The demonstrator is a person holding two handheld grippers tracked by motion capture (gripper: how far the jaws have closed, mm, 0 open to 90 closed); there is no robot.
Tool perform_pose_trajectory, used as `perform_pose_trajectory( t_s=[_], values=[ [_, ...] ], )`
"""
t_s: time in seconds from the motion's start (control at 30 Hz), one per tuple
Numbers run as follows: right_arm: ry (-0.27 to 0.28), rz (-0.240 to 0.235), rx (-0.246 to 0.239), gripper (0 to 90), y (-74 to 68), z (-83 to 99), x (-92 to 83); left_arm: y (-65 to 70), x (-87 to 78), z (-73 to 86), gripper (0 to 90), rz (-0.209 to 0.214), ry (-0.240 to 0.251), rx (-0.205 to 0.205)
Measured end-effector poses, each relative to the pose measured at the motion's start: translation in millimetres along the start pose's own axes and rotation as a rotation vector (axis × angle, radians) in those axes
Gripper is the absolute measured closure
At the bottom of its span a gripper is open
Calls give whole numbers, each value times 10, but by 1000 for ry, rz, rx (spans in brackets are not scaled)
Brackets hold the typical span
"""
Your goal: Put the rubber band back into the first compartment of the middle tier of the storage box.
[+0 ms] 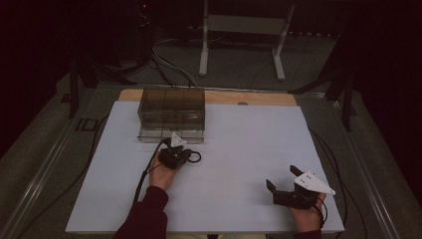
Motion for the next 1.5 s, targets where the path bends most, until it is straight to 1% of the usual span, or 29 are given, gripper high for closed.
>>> perform_pose_trajectory(
  t_s=[0.17, 0.57, 0.93, 1.5],
  values=[
    [-2, -1, -2, 14, -3, 1, 3, -25, -35, -14, 885, -3, 9, -8],
    [-5, 1, -4, 14, -3, 3, 8, -97, -130, -88, 885, -28, 24, -10],
    [-8, 0, -5, 14, -4, 5, 11, -150, -188, -139, 885, -41, 39, -20],
    [-9, 2, -8, 14, -2, 6, 11, -227, -262, -205, 885, -71, 45, -25]
  ],
)
Point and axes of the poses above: each handheld gripper's, and its own axes: x roughly forward along the jaws, z roughly out of its underside, y roughly to its right, the point moved 4 cm from there along x, roughly forward along the jaws, and after that the axes turned 4 degrees about -z, right-handed, at the moved point
